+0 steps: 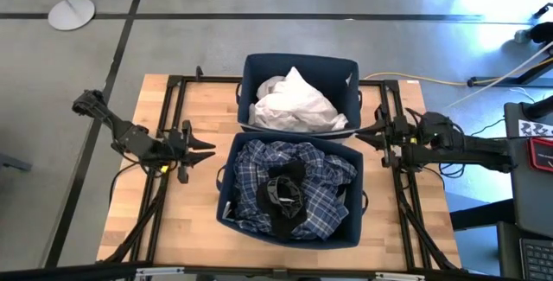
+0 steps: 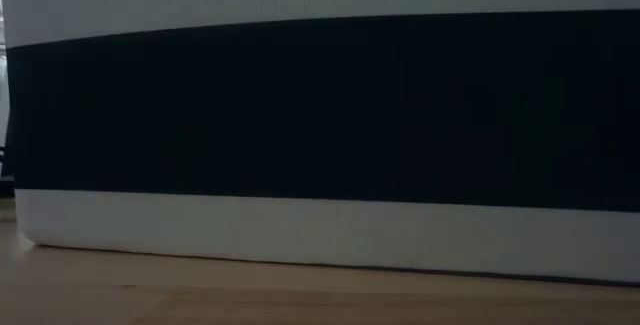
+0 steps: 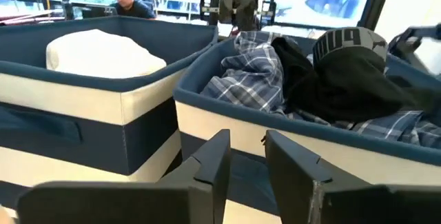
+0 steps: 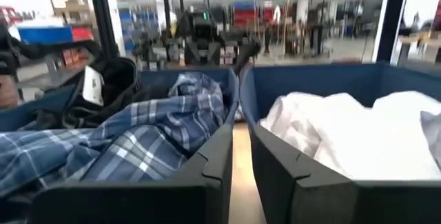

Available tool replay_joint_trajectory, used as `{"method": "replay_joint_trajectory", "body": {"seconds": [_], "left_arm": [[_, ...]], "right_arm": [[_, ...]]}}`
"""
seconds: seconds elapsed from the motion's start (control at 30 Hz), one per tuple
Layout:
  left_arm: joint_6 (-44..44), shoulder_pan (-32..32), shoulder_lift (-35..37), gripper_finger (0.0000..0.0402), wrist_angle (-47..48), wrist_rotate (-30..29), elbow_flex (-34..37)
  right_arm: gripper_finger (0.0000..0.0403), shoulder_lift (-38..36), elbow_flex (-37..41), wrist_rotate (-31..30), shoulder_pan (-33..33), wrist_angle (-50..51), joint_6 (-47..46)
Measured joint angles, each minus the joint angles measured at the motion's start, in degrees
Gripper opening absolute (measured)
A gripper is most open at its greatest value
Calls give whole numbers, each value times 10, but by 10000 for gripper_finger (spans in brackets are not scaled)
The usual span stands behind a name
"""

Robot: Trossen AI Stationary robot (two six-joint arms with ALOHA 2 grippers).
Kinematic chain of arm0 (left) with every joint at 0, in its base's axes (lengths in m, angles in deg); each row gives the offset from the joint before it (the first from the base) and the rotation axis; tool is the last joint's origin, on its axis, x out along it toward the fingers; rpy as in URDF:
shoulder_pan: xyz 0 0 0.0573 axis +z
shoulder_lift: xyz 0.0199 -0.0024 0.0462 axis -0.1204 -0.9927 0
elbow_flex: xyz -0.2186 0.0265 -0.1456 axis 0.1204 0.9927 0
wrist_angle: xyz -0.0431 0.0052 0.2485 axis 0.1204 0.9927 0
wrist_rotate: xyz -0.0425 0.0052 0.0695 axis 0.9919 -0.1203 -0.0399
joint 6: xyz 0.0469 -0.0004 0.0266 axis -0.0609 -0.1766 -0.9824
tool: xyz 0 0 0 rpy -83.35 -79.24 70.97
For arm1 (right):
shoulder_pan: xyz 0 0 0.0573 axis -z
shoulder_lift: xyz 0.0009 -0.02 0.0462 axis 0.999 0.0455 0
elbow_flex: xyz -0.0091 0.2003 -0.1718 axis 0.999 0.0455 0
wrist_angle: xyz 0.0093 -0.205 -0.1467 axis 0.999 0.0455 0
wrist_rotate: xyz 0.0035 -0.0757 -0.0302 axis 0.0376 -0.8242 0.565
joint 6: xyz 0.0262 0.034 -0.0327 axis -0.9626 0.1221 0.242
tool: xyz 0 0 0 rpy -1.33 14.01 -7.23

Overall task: Sort clothes
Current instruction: Return to Home Position

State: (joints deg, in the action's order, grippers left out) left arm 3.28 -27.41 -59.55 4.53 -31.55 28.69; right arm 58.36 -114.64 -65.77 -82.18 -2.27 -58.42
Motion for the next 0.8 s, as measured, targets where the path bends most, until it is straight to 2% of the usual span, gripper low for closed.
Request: {"method": "replay_joint_trajectory", "body": {"seconds": [0.3,0.63,0.8], "left_arm": [[-22,0,41,63,-62,1,65],[11,0,87,41,-72,1,117],[16,0,111,37,-70,1,128]], "right_arm": [[56,-69,98,26,1,-80,1],[56,-145,174,25,1,-79,-14],[56,-176,183,20,1,-23,-15]]}}
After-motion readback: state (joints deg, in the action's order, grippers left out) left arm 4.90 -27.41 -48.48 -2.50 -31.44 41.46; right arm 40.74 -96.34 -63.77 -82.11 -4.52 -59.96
